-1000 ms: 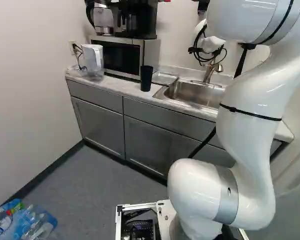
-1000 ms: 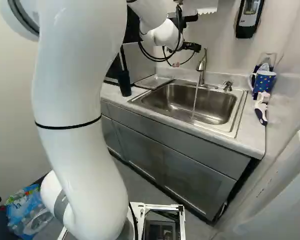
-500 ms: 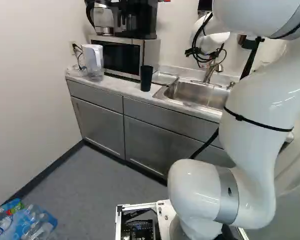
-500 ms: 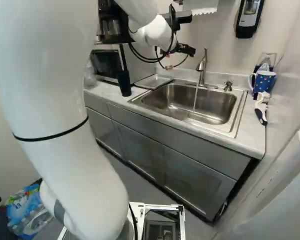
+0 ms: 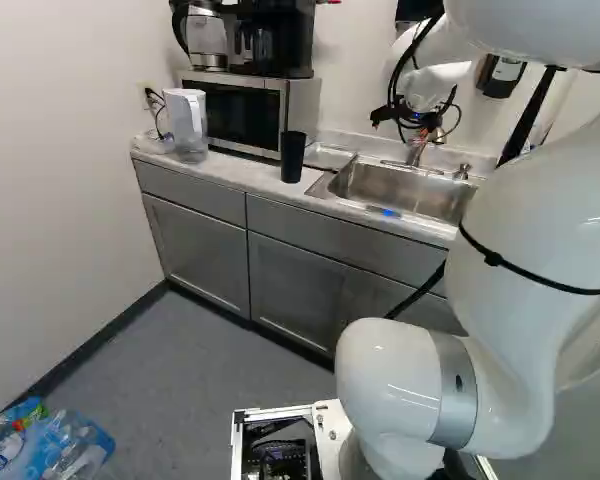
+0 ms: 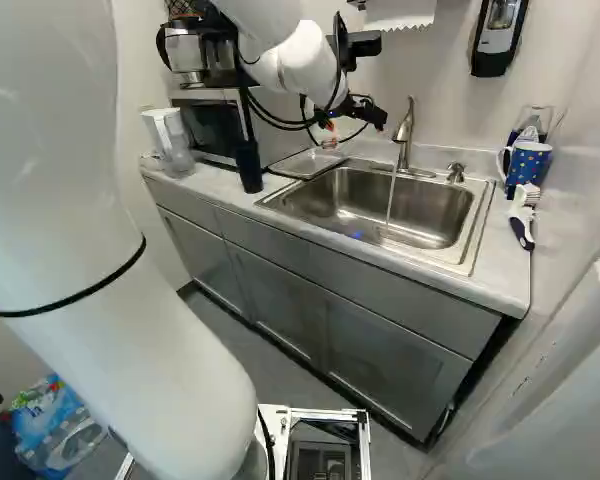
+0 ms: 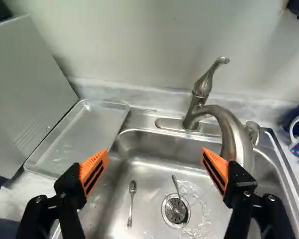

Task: Rinse the cup and place it in the tray

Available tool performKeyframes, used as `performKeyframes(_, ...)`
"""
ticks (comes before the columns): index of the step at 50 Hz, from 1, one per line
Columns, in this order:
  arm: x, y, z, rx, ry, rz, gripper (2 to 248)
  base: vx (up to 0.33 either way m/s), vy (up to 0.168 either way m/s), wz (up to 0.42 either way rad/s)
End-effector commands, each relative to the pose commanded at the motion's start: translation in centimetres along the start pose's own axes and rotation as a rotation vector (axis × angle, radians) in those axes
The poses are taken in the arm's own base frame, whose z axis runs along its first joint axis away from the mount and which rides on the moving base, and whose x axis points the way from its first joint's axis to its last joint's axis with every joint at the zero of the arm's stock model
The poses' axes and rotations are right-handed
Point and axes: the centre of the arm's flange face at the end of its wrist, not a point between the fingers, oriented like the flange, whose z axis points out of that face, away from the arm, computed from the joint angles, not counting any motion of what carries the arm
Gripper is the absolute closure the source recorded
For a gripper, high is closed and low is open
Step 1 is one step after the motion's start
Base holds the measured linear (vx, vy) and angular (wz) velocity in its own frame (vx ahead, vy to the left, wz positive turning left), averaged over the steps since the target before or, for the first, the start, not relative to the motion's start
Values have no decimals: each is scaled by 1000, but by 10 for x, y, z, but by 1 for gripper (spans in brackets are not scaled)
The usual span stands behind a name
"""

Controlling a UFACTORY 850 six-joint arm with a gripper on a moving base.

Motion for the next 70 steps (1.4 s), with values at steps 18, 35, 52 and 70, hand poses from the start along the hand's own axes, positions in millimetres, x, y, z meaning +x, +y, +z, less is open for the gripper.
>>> performKeyframes(18,-26,18,-25,-30,-120,21,3,0,0,0)
performKeyframes(35,-44,38,-38,-64,-232,50,3,0,0,0)
performKeyframes(52,-53,45,-43,-75,-315,64,3,0,0,0)
performKeyframes(70,-53,43,-44,-72,-315,61,3,0,0,0)
